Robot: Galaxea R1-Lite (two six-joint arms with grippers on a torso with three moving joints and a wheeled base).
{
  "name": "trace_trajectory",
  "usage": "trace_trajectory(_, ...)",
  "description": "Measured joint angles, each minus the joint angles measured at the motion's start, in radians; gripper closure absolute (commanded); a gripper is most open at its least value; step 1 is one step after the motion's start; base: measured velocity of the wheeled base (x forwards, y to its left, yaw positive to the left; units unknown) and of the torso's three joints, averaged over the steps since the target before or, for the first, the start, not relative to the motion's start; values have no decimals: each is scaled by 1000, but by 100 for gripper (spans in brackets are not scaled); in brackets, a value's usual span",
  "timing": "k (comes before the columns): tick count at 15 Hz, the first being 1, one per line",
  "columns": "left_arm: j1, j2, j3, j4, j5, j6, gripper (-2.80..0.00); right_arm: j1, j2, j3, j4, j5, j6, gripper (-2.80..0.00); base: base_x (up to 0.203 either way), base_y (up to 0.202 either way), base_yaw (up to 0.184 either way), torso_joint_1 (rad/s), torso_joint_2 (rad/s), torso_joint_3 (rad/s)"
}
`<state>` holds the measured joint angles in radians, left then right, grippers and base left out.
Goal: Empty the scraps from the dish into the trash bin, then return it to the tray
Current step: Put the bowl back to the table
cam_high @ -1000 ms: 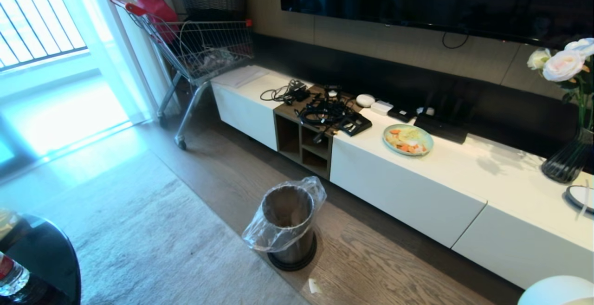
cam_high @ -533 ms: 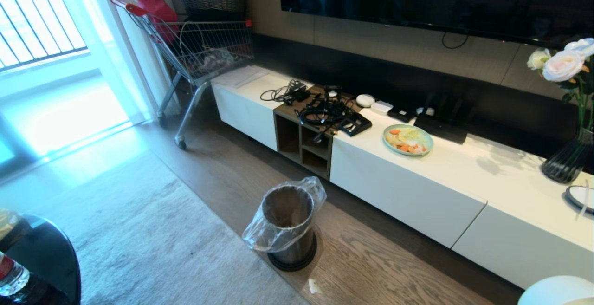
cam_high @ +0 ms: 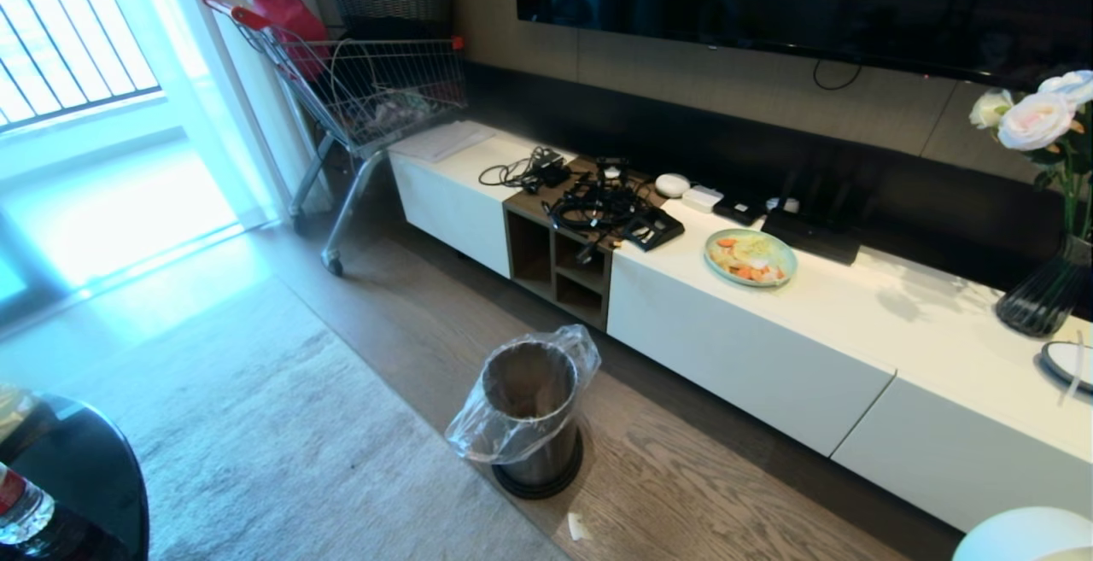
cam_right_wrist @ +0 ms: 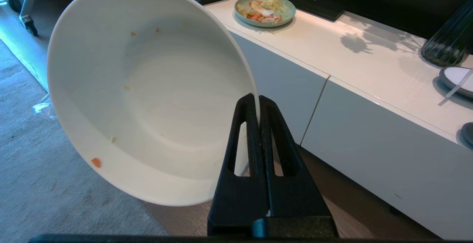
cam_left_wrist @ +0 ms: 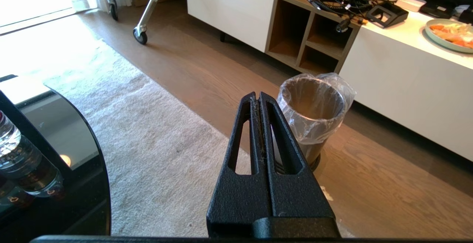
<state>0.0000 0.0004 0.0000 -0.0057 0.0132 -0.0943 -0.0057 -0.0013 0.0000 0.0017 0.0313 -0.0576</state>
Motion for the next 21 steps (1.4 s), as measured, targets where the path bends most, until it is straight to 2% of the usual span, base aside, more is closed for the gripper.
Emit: trace_trajectory(21, 0, 0, 0, 0, 0, 0, 0, 0, 0, 0, 0, 0, 0, 0, 0, 0, 0, 0, 0, 0)
